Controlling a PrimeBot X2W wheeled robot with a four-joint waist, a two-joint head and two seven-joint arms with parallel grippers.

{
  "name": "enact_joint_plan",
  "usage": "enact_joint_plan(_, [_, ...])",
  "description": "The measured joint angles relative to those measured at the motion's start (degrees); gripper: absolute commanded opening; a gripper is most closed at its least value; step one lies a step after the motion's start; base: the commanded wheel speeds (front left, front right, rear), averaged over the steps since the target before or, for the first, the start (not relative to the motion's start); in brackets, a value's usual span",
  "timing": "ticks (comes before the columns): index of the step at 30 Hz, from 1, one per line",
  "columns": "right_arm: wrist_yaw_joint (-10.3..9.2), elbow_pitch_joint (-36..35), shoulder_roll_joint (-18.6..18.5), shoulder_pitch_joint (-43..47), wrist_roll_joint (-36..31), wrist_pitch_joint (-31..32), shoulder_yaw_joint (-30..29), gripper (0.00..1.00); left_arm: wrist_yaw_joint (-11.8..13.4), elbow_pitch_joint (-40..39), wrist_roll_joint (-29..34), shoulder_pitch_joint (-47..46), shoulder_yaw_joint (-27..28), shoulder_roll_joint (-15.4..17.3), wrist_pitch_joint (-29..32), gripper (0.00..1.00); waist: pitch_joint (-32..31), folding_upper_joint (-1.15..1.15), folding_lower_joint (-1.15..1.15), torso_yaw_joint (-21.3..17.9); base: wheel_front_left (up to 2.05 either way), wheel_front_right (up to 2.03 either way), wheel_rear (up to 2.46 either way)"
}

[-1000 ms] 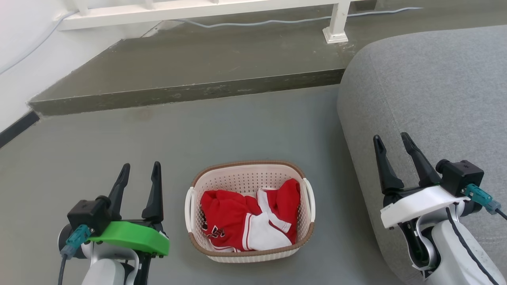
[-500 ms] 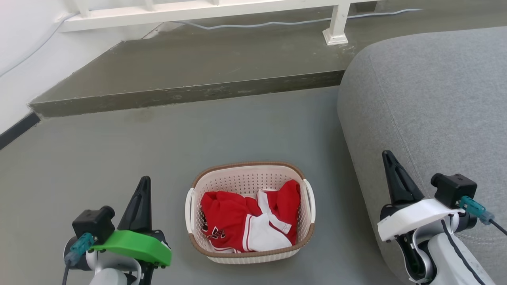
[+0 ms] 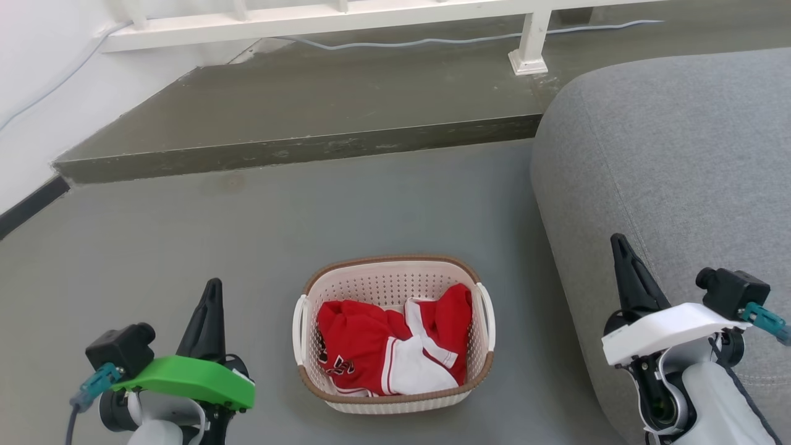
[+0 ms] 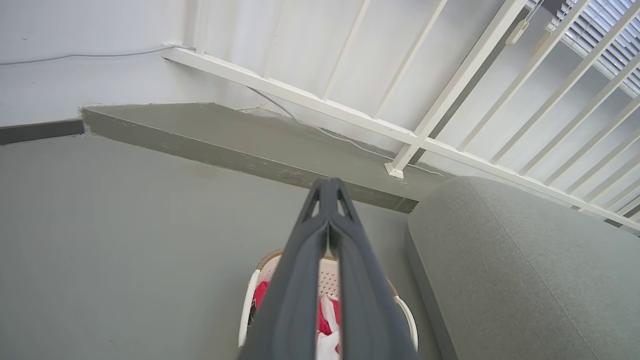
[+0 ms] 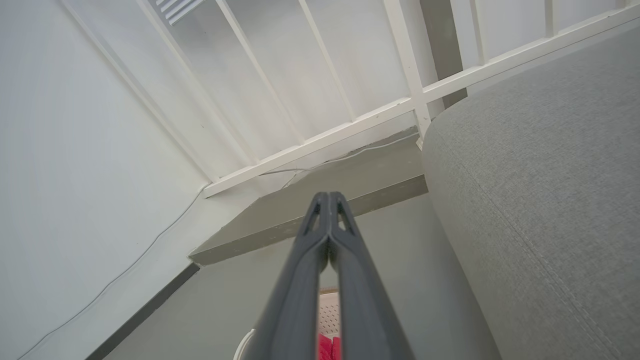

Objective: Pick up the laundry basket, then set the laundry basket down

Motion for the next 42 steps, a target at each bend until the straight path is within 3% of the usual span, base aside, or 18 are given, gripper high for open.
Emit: enact_joint_plan(42, [1.98, 0.88, 1.69, 0.0, 26.03, 7.48, -7.65, 0.0, -0.69, 0.64, -25.05, 0.0, 5.47, -0.05, 7.86, 0.0, -1.15, 0.0, 0.0, 1.38, 0.0, 0.0, 0.0])
